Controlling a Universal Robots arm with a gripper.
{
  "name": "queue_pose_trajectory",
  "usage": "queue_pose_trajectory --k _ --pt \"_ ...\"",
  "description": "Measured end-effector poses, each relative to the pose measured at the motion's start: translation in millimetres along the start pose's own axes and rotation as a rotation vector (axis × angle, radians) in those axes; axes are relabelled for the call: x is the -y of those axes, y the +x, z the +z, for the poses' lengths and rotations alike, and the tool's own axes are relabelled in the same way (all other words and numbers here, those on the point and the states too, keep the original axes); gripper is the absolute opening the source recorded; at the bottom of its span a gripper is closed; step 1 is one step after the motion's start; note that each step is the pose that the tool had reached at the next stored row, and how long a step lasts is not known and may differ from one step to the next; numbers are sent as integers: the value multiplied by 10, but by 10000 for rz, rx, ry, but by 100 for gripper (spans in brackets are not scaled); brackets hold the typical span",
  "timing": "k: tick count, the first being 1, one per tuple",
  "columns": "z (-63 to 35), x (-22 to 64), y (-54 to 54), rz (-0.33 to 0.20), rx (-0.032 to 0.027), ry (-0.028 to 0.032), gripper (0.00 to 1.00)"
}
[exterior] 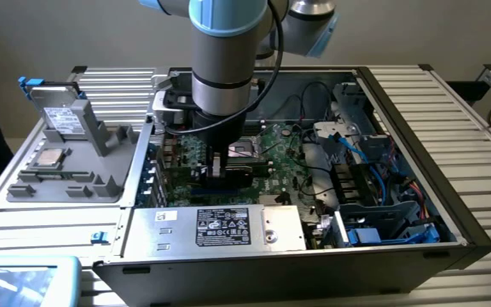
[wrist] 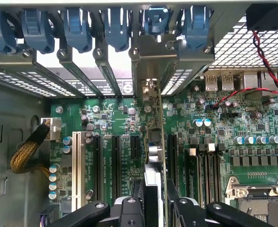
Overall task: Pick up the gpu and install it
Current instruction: 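Insert the gpu into the slot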
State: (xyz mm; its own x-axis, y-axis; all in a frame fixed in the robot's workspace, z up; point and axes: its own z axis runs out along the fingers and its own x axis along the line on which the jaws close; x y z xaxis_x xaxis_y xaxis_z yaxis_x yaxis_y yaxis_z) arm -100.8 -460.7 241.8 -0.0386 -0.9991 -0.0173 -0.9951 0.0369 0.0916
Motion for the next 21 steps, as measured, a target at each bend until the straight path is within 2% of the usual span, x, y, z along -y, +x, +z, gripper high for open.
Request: queue_pose_trajectory --k 7,21 --pt "4 -26 1 1 -3 5 29" --pt "22 -26 5 15 -13 7 29"
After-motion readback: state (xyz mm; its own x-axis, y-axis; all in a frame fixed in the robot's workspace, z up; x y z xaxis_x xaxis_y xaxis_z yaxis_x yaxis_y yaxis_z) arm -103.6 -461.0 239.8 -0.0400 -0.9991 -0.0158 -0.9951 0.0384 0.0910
